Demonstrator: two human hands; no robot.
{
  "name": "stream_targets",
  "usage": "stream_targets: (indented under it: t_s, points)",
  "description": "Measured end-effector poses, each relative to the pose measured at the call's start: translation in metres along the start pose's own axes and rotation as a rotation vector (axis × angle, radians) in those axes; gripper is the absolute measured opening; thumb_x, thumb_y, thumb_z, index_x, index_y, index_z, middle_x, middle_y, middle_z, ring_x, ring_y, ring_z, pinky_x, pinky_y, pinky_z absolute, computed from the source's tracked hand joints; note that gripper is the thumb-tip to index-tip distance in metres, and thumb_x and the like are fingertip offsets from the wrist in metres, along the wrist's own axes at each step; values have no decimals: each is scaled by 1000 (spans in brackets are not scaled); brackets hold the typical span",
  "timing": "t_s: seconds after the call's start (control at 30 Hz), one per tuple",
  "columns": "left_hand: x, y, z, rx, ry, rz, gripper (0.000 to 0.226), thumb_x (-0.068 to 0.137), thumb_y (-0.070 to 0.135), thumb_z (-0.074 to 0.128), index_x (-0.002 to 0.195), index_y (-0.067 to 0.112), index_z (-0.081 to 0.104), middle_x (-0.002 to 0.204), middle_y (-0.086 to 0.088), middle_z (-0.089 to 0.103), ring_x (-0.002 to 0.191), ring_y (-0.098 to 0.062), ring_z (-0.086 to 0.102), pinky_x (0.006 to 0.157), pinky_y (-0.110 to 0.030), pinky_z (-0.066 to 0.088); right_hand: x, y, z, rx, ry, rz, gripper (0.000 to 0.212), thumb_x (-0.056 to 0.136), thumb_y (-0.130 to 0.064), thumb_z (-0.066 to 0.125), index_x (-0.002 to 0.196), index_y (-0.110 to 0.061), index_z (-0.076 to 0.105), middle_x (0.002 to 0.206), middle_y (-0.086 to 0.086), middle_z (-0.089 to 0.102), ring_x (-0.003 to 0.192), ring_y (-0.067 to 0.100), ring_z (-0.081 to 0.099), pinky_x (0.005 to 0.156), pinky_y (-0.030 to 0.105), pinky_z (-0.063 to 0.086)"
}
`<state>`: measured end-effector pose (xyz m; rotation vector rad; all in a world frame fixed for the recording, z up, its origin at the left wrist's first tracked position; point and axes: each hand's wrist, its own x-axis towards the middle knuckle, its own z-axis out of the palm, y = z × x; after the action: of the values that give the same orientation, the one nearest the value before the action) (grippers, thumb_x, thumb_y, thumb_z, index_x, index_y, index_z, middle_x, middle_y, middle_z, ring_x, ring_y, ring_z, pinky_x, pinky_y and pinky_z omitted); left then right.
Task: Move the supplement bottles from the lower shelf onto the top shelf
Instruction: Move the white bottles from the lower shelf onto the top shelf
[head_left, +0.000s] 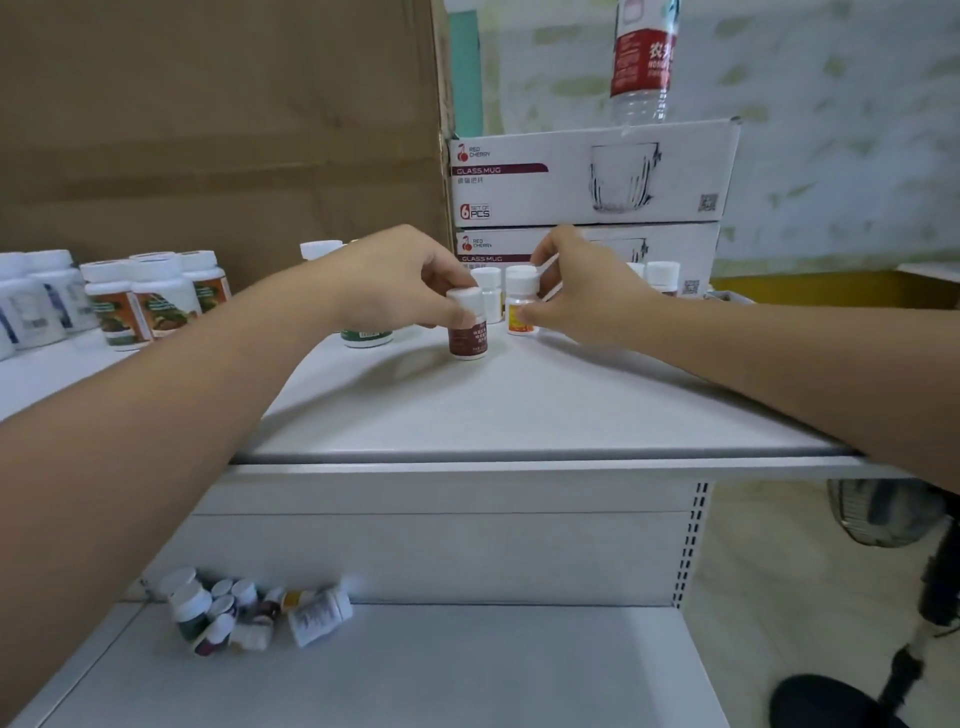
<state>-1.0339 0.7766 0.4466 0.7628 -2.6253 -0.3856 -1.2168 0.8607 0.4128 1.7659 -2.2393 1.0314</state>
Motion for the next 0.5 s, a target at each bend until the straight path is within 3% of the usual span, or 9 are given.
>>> stream_targets:
  t_s: [0.1, 0.27, 0.37, 0.5]
  points:
    - [-1, 7, -6, 35, -33, -6, 21, 80, 29, 77, 101, 25, 74, 91, 3, 75, 83, -17, 68, 83, -32, 52, -9, -3, -18, -150, -114, 15, 51, 84, -39, 69, 120, -15, 43, 109, 0, 59, 97, 21, 53, 78, 32, 43]
    - [3, 39, -8, 64, -119, 77, 27, 82, 36, 74, 107, 28, 72, 93, 12, 75, 88, -10, 69, 88, -27, 52, -51, 16, -65, -354, -222, 63, 16, 91, -32, 54, 106, -29, 58, 112, -5, 60, 104, 20, 56, 91, 31, 45]
    - [12, 65, 2, 77, -151, 137, 24, 83, 36, 72, 106, 31, 70, 93, 16, 73, 86, -2, 67, 84, -22, 52, -80, 38, -84, -359, -234, 142, 26, 94, -32, 50, 118, -29, 60, 119, -7, 60, 106, 15, 55, 92, 27, 41]
    - [35, 97, 20, 163, -178, 212, 28, 86, 36, 70, 113, 32, 67, 97, 19, 67, 86, 3, 60, 76, -14, 45, -102, 58, -96, -331, -309, 140, 36, 100, -34, 40, 133, -29, 53, 140, -9, 49, 128, 11, 42, 97, 19, 26]
